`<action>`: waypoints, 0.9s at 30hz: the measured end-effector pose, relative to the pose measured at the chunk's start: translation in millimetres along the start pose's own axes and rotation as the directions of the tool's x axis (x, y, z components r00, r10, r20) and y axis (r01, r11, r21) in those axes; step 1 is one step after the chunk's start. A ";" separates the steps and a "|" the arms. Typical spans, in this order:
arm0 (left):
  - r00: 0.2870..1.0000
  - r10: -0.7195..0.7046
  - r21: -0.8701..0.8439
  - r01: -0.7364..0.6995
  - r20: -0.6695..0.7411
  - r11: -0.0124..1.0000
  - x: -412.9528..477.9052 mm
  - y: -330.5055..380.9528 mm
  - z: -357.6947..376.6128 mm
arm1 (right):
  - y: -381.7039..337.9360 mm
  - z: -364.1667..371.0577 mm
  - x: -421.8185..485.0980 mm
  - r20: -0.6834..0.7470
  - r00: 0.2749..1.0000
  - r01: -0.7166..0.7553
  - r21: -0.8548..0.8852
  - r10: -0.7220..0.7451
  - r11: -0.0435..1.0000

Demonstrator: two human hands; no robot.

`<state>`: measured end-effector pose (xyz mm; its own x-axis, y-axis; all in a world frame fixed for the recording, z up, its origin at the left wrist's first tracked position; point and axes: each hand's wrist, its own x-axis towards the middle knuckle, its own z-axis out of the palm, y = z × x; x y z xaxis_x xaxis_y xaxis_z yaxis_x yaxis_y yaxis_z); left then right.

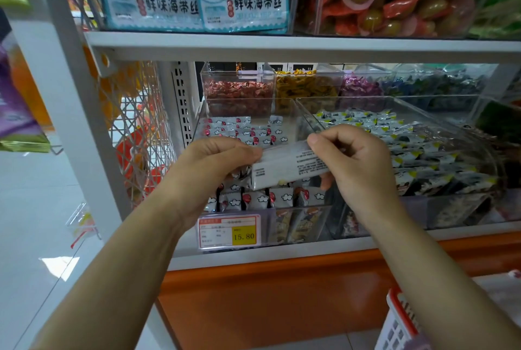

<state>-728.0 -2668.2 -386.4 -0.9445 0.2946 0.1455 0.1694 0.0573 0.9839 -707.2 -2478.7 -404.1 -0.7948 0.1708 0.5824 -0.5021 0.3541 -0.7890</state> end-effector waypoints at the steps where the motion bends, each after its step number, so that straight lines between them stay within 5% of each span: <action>1: 1.000 -0.004 -0.008 0.004 0.013 1.000 -0.4 -0.1 -1.3 | 0.1 0.1 0.0 0.002 1.000 -0.008 0.010 0.008 1.000; 11: 0.998 0.055 0.225 -0.048 -0.025 0.973 1.0 -5.4 0.6 | 4.3 0.6 1.4 -0.022 0.992 -0.123 0.030 0.124 0.992; 17: 0.997 0.063 0.196 -0.053 -0.044 0.979 3.2 -7.3 -2.2 | 2.3 -7.6 6.5 0.127 0.979 -0.162 -0.006 0.162 0.987; 27: 0.984 0.143 0.291 -0.107 -0.107 0.951 8.6 -18.2 -0.5 | 9.0 -10.9 11.4 0.272 0.893 -0.443 0.390 0.358 0.807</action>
<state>-739.4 -2667.2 -403.1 -0.9351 0.1962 0.2950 0.3437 0.3006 0.8896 -717.0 -2463.5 -402.4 -0.9825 0.0288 0.1841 -0.1864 -0.1487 -0.9712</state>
